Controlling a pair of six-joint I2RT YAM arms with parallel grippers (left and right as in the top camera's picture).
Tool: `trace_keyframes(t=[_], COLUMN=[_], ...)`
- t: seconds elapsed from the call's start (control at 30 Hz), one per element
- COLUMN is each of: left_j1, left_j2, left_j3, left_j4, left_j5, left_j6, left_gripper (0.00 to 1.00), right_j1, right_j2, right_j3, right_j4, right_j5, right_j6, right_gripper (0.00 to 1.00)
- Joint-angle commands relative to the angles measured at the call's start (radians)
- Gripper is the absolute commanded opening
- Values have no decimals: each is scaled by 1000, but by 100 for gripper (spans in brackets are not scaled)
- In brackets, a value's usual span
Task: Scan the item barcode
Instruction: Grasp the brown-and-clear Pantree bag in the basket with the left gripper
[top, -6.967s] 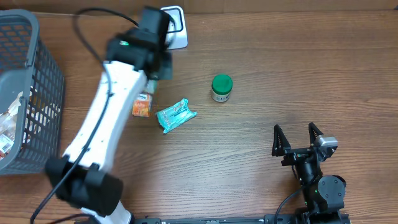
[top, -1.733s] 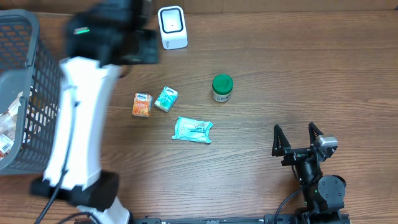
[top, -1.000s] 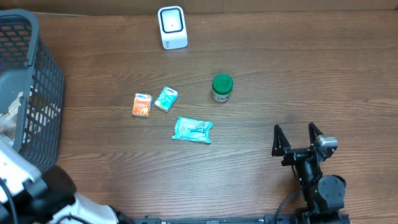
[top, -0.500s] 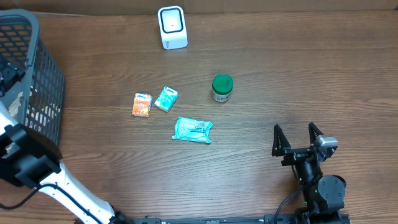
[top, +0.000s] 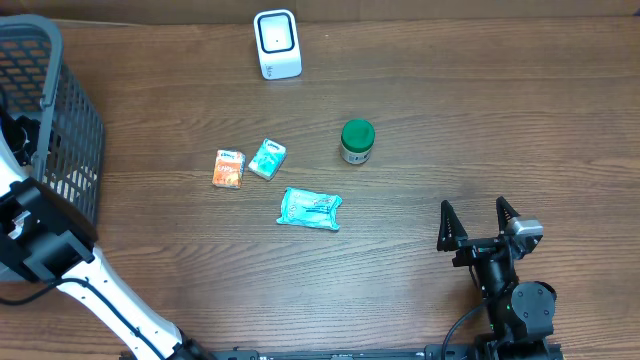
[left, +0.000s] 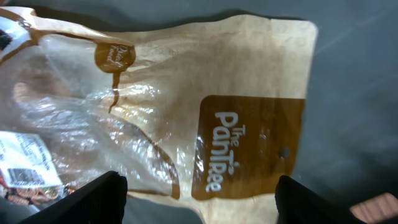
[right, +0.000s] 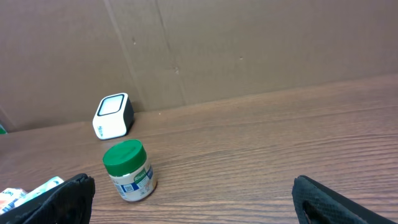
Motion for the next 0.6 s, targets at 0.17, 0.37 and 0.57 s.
trace_keyframes(t=[0.17, 0.37, 0.57], left_j1=[9, 9, 9], left_j2=[79, 106, 124], left_j3=[9, 6, 5], left_j4=[-2, 5, 5], left_j5=[-43, -80, -80], left_j6=[12, 12, 12], left_gripper=[79, 79, 73], right_j1=[-6, -6, -6], right_j2=[-10, -10, -10], right_j3=[-10, -11, -11], right_j4=[6, 6, 6], right_j5=[-1, -1, -1], right_j6=[-5, -5, -5], right_gripper=[100, 100, 100])
